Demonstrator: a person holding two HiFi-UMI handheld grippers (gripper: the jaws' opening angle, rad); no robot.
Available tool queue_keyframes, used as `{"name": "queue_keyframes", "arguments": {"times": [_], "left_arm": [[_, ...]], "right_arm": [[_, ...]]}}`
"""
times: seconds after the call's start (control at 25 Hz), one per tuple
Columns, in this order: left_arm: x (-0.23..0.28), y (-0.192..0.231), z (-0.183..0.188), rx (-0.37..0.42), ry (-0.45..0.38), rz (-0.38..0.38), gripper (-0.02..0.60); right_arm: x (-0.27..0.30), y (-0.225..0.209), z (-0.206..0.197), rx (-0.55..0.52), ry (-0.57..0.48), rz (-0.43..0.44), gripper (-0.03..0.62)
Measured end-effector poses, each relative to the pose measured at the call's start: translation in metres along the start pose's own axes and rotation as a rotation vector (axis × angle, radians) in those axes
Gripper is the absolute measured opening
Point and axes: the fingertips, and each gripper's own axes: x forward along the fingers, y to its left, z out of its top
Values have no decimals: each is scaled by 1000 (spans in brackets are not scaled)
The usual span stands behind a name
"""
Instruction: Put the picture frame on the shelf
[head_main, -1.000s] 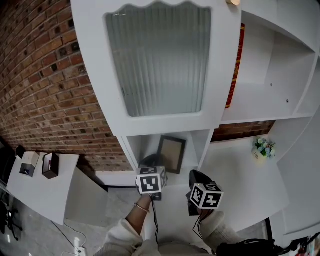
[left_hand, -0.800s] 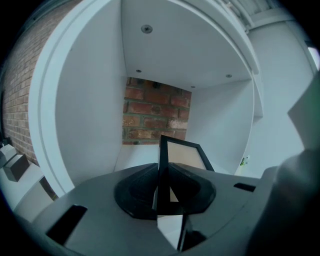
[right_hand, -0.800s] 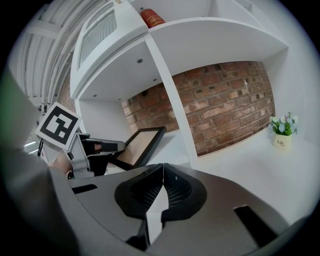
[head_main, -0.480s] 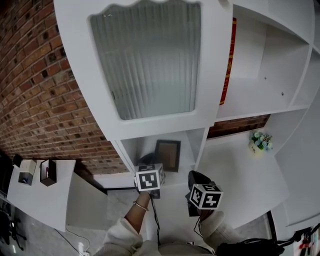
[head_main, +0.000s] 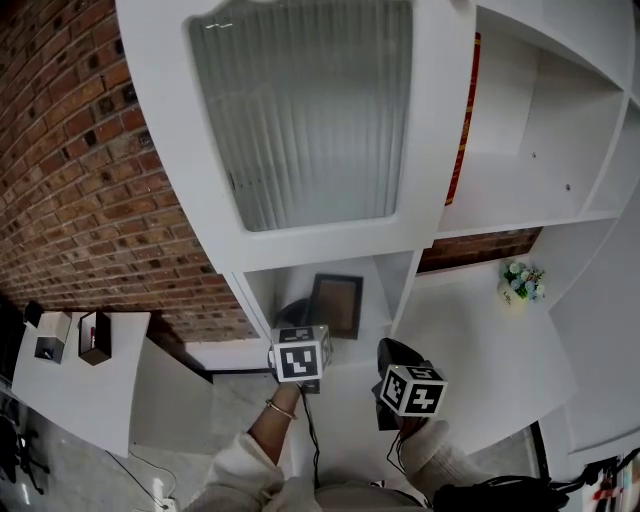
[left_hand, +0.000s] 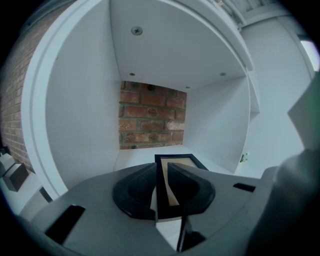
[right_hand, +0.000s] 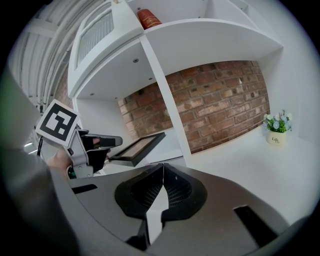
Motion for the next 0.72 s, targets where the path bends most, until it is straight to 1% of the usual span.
{"name": "queue_keyframes", "arguments": {"times": [0.16, 0.24, 0.4, 0.52, 0.72], "left_arm": [[-9, -4, 8, 40, -31, 4, 57], [-14, -7, 12, 44, -45, 4, 57], [-25, -7, 13, 27, -62, 14, 57], [-30, -5, 10, 12, -60, 16, 55], [-46, -10, 1, -16, -65, 15, 31]], "right_arm": [[1, 3, -1, -3, 5, 8, 25], [2, 6, -1, -6, 4, 15, 25], [2, 10, -1, -13, 1, 33, 25], [2, 14, -1, -16, 1, 44, 25], [-3, 16, -6, -13, 2, 58, 25]]}}
